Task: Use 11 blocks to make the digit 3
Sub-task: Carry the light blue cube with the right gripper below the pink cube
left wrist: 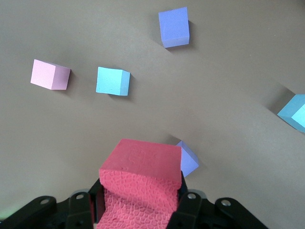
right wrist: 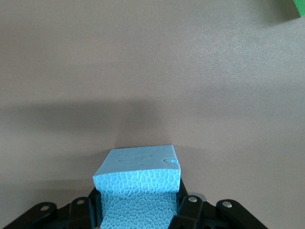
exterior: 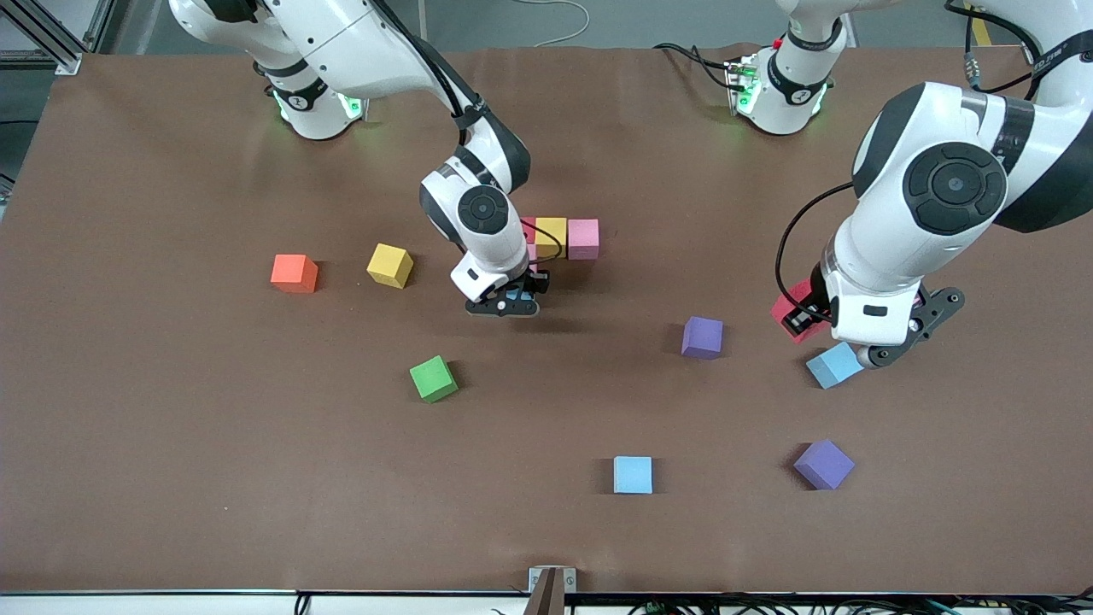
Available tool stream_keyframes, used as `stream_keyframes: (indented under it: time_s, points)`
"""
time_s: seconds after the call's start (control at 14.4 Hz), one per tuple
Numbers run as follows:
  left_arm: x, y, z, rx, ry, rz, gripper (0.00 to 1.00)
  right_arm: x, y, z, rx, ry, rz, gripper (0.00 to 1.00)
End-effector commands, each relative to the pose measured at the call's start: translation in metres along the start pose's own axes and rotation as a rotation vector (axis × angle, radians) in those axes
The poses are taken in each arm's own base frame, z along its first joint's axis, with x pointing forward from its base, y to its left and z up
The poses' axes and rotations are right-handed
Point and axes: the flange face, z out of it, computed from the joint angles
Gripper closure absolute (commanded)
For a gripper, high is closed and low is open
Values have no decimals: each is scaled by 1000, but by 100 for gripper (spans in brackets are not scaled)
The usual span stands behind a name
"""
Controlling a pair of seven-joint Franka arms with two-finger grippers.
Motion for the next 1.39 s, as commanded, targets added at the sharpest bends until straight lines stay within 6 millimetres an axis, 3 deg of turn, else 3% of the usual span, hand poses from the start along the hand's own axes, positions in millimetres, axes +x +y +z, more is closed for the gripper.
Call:
stream_keyframes:
  time_s: [0.0, 0.07, 0.14, 0.21, 0.28, 0.69, 1.04, 1.18, 1.32]
  points:
    - [-2, -6, -7, -3, -8, 14, 68, -8, 2, -5, 2, 10, 8, 92]
    - [-2, -6, -7, -3, -8, 14, 68, -7, 1, -6, 4, 12, 8, 82]
    - [-2, -6, -7, -3, -8, 14, 68, -7, 1, -6, 4, 12, 8, 58]
    - [-3, -6, -6, -2, -8, 14, 68, -7, 2, -6, 1, 13, 7, 4]
    - [-3, -6, -6, -2, -8, 14, 68, -6, 2, -5, 0, 16, 4, 0]
    - [-3, -6, -6, -2, -8, 14, 68, -1, 4, -13, -9, 23, -7, 0]
    - [-2, -6, -7, -3, -8, 12, 68, 10, 4, -75, 12, 41, 5, 0]
    - [-2, -6, -7, -3, -8, 14, 68, 23, 20, -92, -6, 41, 41, 0]
    - [-2, -6, -7, -3, -8, 14, 68, 60, 61, -97, -25, 70, 120, 0]
